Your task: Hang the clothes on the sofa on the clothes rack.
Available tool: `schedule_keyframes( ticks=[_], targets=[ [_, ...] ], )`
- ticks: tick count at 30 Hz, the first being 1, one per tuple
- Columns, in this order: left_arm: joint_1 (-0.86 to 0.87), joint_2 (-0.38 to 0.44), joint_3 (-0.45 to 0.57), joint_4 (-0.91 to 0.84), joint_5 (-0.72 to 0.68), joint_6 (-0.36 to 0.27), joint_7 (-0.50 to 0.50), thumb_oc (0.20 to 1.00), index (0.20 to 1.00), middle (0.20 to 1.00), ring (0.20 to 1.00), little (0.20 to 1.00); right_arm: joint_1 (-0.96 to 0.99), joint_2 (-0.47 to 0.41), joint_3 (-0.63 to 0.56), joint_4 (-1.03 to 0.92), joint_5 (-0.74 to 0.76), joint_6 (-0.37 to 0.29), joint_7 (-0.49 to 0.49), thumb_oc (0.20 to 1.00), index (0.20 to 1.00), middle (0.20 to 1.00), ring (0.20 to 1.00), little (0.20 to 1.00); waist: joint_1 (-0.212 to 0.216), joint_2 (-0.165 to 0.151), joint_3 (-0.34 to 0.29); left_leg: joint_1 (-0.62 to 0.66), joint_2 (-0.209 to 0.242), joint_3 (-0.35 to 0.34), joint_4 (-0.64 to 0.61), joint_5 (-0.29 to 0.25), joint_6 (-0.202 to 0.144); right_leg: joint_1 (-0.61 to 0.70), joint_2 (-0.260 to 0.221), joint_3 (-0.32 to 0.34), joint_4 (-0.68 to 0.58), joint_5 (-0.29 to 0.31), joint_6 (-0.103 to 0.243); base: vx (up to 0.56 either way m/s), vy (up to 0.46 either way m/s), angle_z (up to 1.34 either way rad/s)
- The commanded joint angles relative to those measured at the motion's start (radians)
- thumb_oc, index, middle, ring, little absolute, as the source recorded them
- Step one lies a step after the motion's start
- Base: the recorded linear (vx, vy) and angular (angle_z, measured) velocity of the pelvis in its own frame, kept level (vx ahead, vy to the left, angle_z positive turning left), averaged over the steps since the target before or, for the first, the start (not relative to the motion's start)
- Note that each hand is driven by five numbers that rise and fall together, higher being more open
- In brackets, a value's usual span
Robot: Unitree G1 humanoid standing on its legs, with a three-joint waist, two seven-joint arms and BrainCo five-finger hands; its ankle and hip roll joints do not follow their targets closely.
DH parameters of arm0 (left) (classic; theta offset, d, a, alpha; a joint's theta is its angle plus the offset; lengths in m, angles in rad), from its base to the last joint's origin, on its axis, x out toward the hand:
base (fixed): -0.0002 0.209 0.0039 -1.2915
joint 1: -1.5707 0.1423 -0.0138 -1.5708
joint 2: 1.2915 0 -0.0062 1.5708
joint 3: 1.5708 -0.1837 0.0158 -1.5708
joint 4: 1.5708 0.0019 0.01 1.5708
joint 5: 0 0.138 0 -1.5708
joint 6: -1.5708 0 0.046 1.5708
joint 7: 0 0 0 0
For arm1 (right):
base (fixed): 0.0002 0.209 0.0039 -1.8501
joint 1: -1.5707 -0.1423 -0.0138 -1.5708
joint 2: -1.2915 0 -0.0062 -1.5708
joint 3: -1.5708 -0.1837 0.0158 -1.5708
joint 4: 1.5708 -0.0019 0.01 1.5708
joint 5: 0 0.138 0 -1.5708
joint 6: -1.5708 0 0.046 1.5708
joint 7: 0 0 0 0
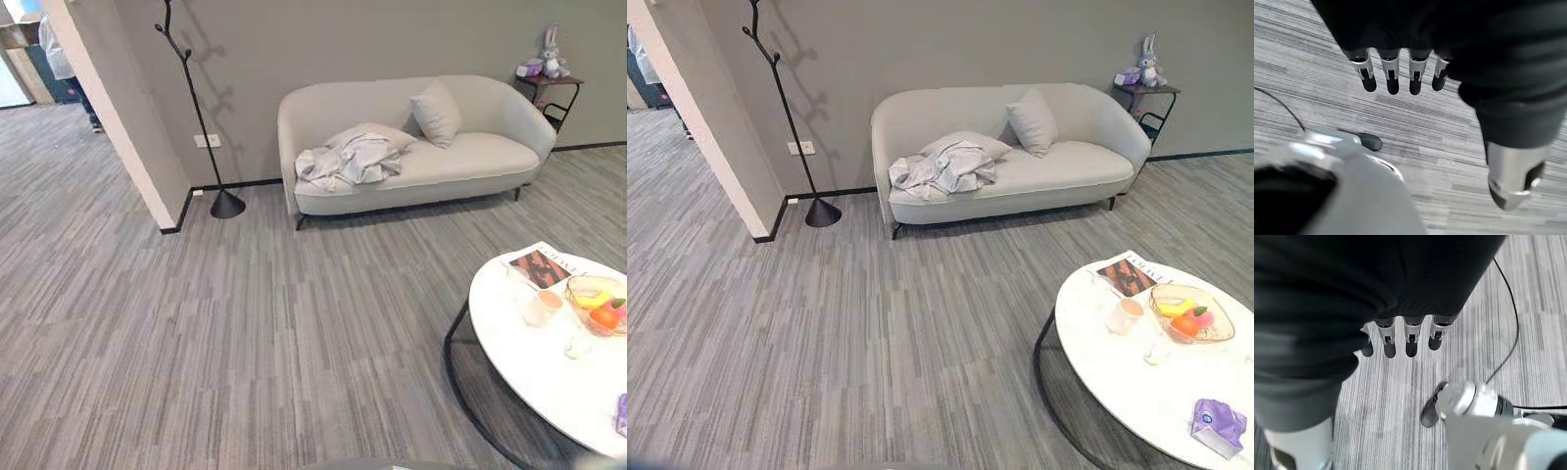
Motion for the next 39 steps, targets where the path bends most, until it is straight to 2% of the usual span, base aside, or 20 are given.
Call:
schedule_keyframes(
  ticks=[1, 4, 14, 15, 18, 39],
  targets=[
    [-0.082, -0.040, -0.018, 0.045, -0.025, -0.013, 0.008, 1.000, 1.000, 1.000, 1.000, 1.000, -0.100, 0.030, 0.024, 0.065, -0.005, -0.015, -0.010, 1.000, 1.000, 1.000, 1.000, 1.000, 0.002, -0.007, 0.039, 0.039, 0.061, -0.043, -0.043, -0.014, -0.082, -0.002, -0.057, -0.005, -0.075, 0.085, 0.074, 0.00, -0.090, -0.05],
    [-0.096, -0.048, -0.053, 0.045, 0.007, -0.020, 0.000, 1.000, 1.000, 1.000, 1.000, 1.000, -0.108, 0.051, 0.150, 0.026, -0.179, -0.017, 0.023, 1.000, 1.000, 1.000, 1.000, 1.000, -0.006, -0.003, 0.038, 0.040, 0.069, -0.037, -0.043, -0.007, -0.088, -0.002, -0.051, 0.000, -0.075, 0.081, 0.069, 0.00, -0.079, -0.15],
    [-0.097, -0.053, -0.086, 0.036, 0.047, -0.027, -0.010, 1.000, 1.000, 1.000, 1.000, 1.000, -0.112, 0.043, 0.223, -0.004, -0.320, -0.036, 0.034, 1.000, 1.000, 1.000, 1.000, 1.000, -0.015, 0.002, 0.035, 0.055, 0.076, -0.033, -0.043, -0.007, -0.092, 0.011, -0.041, 0.003, -0.075, 0.070, 0.062, 0.01, -0.031, -0.01],
    [-0.098, -0.054, -0.099, 0.035, 0.072, -0.029, -0.004, 1.000, 1.000, 1.000, 1.000, 1.000, -0.115, 0.044, 0.275, -0.013, -0.429, -0.037, 0.026, 1.000, 1.000, 1.000, 1.000, 1.000, -0.016, 0.003, 0.036, 0.058, 0.078, -0.030, -0.043, -0.008, -0.092, 0.011, -0.039, 0.006, -0.075, 0.069, 0.060, 0.00, 0.000, 0.00],
    [-0.099, -0.057, -0.116, 0.028, 0.088, -0.031, -0.002, 1.000, 1.000, 1.000, 1.000, 1.000, -0.124, 0.049, 0.331, -0.024, -0.517, -0.036, 0.027, 1.000, 1.000, 1.000, 1.000, 1.000, -0.014, 0.005, 0.039, 0.059, 0.081, -0.029, -0.043, -0.006, -0.093, 0.012, -0.037, 0.009, -0.075, 0.068, 0.059, 0.01, -0.026, -0.01],
    [-0.095, -0.067, -0.146, 0.042, 0.164, -0.028, -0.011, 1.000, 1.000, 1.000, 1.000, 1.000, -0.106, 0.028, 0.365, -0.026, -0.596, -0.039, 0.032, 1.000, 1.000, 1.000, 1.000, 1.000, -0.023, 0.014, 0.043, 0.077, 0.098, -0.021, -0.043, -0.005, -0.101, 0.024, -0.018, 0.021, -0.075, 0.050, 0.047, 0.01, -0.008, 0.00]
  ],
)
